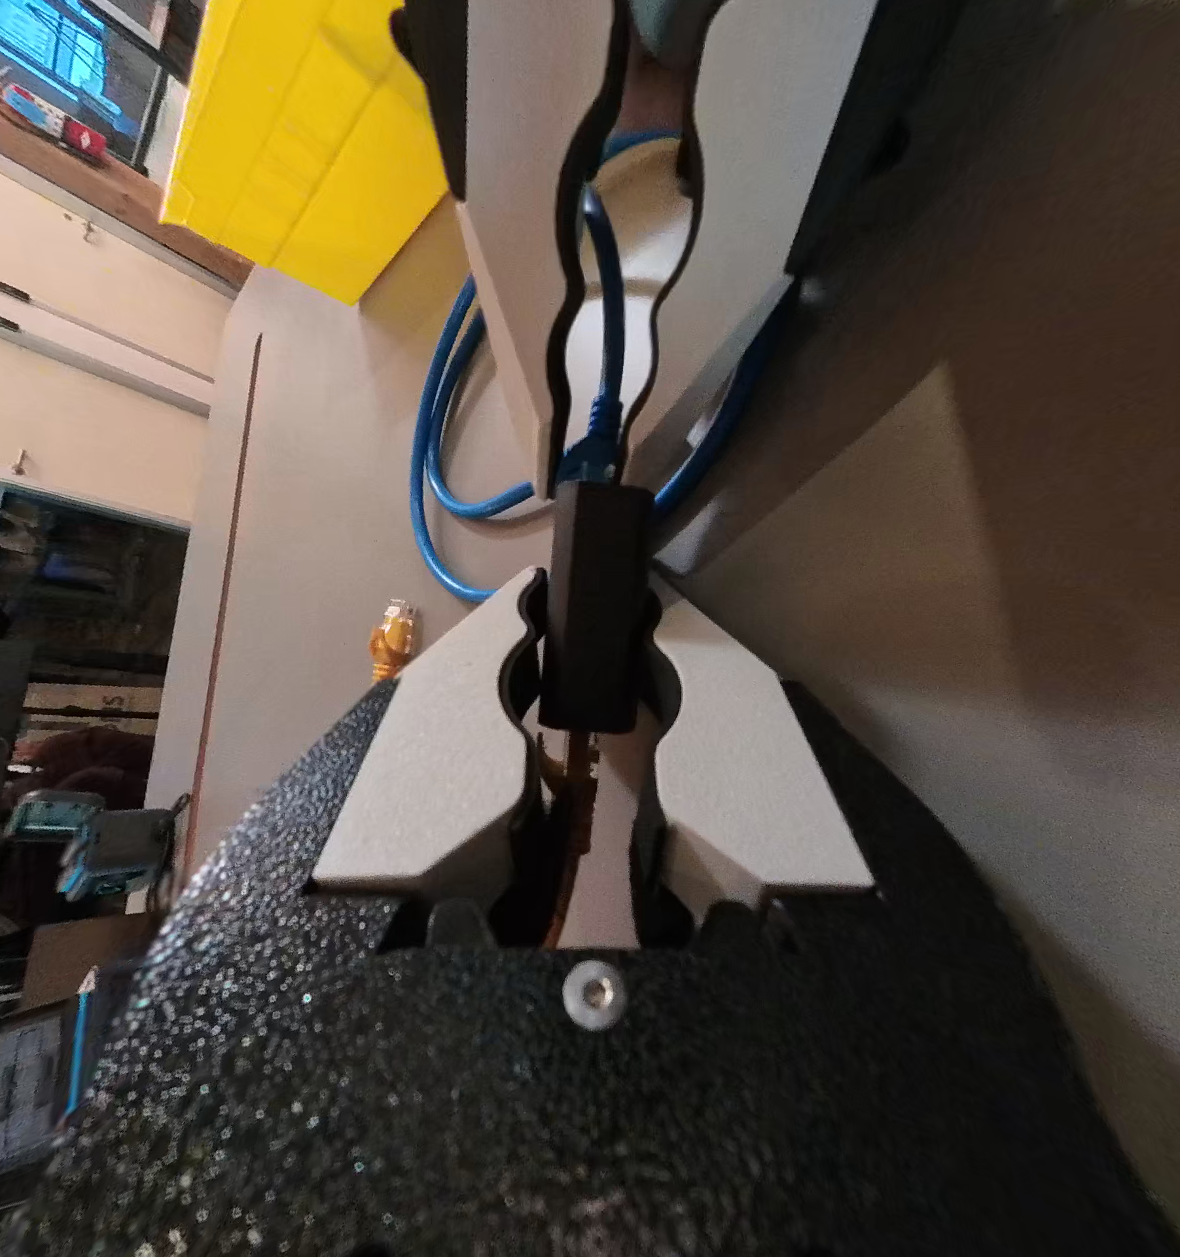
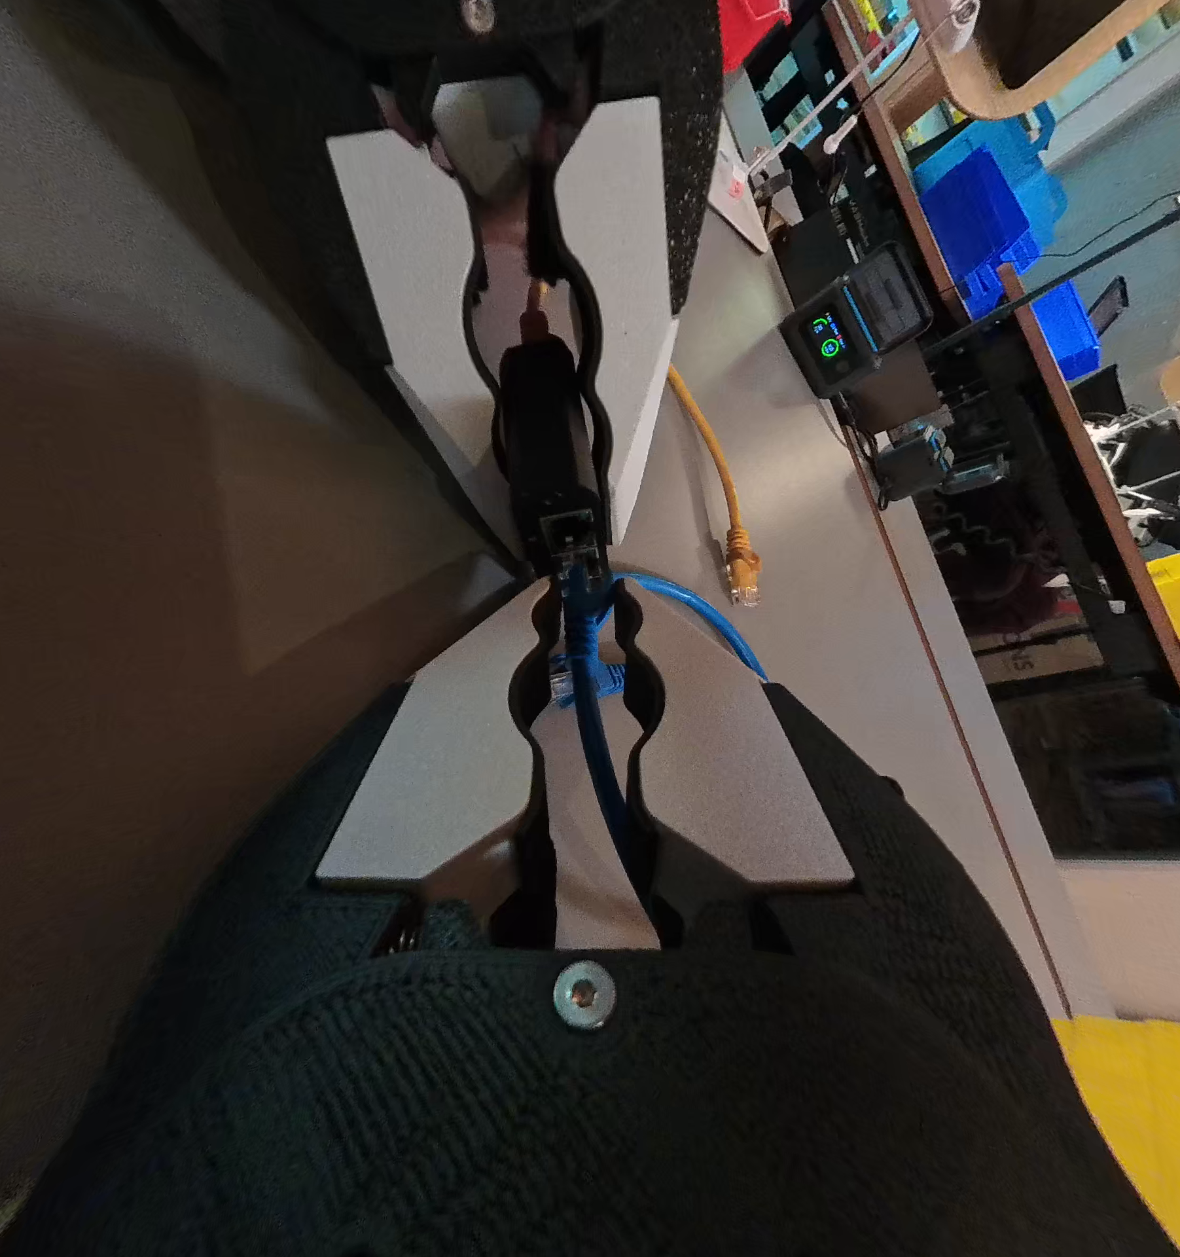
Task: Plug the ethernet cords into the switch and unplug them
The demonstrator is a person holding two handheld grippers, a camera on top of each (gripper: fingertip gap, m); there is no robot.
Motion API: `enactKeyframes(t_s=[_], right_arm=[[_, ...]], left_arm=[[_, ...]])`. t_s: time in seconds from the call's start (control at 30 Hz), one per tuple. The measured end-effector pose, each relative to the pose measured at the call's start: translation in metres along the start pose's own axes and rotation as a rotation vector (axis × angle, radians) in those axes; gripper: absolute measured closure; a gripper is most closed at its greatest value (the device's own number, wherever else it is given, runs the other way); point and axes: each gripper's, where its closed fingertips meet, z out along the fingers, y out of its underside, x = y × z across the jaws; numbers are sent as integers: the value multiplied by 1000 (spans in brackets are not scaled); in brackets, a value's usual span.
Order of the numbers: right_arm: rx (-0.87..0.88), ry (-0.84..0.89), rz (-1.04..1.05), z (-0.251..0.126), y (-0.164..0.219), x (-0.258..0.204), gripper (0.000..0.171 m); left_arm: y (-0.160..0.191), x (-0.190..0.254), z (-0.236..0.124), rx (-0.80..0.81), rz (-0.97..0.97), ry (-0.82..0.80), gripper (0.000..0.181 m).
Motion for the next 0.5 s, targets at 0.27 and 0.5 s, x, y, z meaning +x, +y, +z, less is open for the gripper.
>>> enactKeyframes(t_s=[0.27,0.5], right_arm=[[-94,-126,-197,0,1,-4,160],[-73,-338,-355,-15,-17,-31,160]], left_arm=[[-1,2,0,16,-21,78,158],[-12,27,-23,-8,119,243,159]])
